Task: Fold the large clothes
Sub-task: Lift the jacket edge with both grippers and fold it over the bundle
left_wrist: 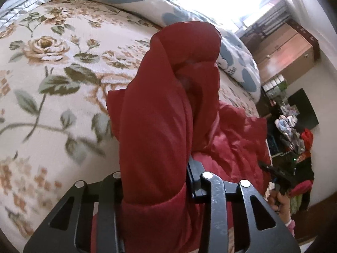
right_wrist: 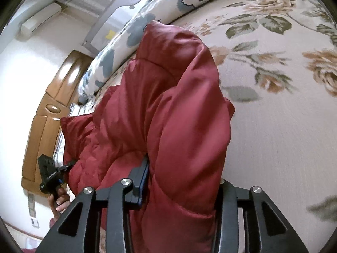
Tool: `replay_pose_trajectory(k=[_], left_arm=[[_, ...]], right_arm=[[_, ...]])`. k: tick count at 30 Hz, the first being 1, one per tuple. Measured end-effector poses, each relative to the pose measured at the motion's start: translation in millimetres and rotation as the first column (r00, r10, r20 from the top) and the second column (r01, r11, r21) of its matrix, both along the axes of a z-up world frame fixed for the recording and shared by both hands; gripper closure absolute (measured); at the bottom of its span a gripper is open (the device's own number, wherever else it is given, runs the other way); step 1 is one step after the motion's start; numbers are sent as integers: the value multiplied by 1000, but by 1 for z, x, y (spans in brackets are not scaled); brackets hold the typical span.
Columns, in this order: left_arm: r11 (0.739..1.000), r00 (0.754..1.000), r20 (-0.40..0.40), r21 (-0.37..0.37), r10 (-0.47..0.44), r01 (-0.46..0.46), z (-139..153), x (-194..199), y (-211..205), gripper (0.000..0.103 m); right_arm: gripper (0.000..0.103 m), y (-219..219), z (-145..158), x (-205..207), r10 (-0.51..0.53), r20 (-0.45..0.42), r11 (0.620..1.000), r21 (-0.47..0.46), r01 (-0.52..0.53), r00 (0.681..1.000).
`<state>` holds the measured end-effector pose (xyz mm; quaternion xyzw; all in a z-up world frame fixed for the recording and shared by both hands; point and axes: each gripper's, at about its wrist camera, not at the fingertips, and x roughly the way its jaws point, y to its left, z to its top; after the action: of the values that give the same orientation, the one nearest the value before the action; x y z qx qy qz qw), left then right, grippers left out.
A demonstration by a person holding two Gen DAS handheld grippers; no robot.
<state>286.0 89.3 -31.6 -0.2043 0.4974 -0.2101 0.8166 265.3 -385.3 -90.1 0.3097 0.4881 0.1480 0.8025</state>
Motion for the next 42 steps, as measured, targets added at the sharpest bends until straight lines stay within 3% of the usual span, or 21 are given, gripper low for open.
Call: replay_pose_trajectory(k=[9, 15, 23, 30, 39, 42], left_arm=[[999, 999, -14, -17, -51, 51, 13, -93, 25, 71], [999, 998, -37, -34, -43, 42, 16, -125, 37, 71], [998, 996, -77, -44, -42, 39, -4, -131, 47, 71], [999, 996, -92, -35, -17, 14, -26, -127, 49, 65], [999, 997, -74, 36, 2, 1, -30, -125, 43, 52], [996, 999, -46, 93, 12, -8, -23, -127, 40, 47]], right_arm=[[65, 14, 10, -79, 57, -23, 998, 20, -57, 998], [65, 22, 12, -111, 51, -30, 998, 45, -50, 998], [64, 21, 5, -122, 31, -47, 998, 61, -28, 998], [53, 23, -11, -123, -1, -57, 1000, 6, 1, 998], [36, 23, -16, -126, -25, -67, 999, -39, 23, 997], [32, 23, -15, -127, -28, -74, 998, -55, 24, 997]])
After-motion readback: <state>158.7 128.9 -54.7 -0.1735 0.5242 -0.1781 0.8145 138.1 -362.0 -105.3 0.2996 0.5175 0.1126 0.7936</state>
